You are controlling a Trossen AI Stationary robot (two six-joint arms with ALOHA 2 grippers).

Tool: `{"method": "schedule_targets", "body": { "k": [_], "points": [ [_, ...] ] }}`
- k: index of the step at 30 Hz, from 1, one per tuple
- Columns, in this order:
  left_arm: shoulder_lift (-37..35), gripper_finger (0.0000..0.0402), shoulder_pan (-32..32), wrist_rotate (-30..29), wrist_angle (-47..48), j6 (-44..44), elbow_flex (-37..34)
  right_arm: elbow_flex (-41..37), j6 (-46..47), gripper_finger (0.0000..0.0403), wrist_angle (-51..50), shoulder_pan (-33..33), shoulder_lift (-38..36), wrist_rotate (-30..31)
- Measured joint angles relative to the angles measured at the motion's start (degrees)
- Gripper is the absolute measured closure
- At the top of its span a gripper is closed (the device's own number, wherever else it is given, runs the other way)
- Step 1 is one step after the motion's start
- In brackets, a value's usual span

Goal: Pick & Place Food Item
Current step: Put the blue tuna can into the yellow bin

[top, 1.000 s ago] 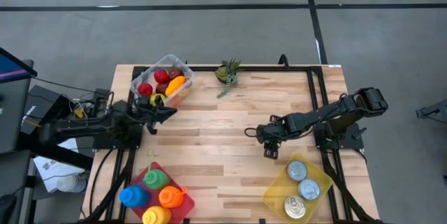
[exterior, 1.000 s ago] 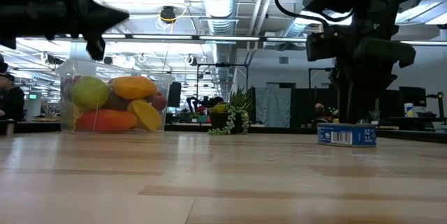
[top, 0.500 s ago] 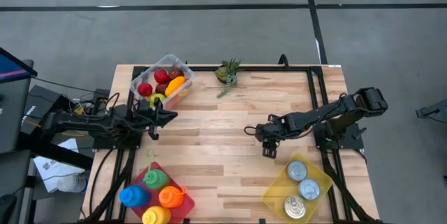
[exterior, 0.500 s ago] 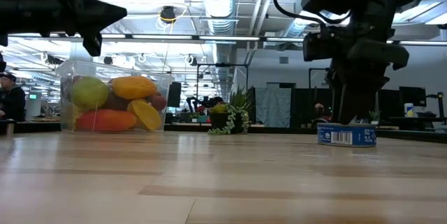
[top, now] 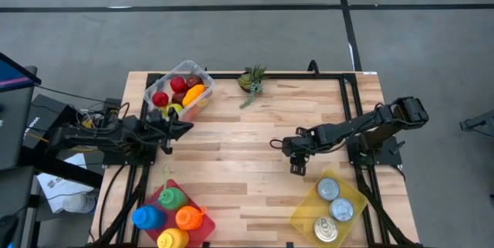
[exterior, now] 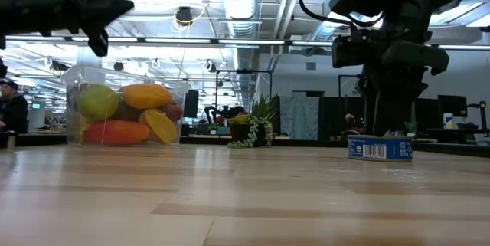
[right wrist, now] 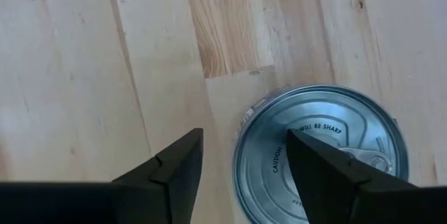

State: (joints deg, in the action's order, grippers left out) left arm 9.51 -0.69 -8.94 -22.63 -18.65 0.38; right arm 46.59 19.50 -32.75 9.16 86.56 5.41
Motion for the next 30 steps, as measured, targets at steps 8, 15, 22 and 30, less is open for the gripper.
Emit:
{"method": "schedule_targets", "body": {
  "k": [8, 15, 22, 30],
  "points": [
    [-9.41, 0.0402, -1.53, -0.30, -2.58, -0.04, -0.01, 0.02, -0.01, 0.0206, 0.05, -2.03, -0.02, 0.39],
    [-9.49, 0.0402, -2.17, -0.32, 8.70, -0.04, -0.04, 0.00, -0.32, 0.0203, 0.18, -2.28, -0.02, 0.42],
    [-9.52, 0.0401, -1.35, 1.41, 20.17, 1.79, 0.00, -0.04, 0.00, 0.0201, -0.19, -0.82, -0.02, 0.53],
    [-9.52, 0.0401, -1.42, 1.34, 19.78, 1.73, -0.03, -1.90, -0.02, 0.0202, 0.35, 3.13, -0.22, 1.75]
  ]
}}
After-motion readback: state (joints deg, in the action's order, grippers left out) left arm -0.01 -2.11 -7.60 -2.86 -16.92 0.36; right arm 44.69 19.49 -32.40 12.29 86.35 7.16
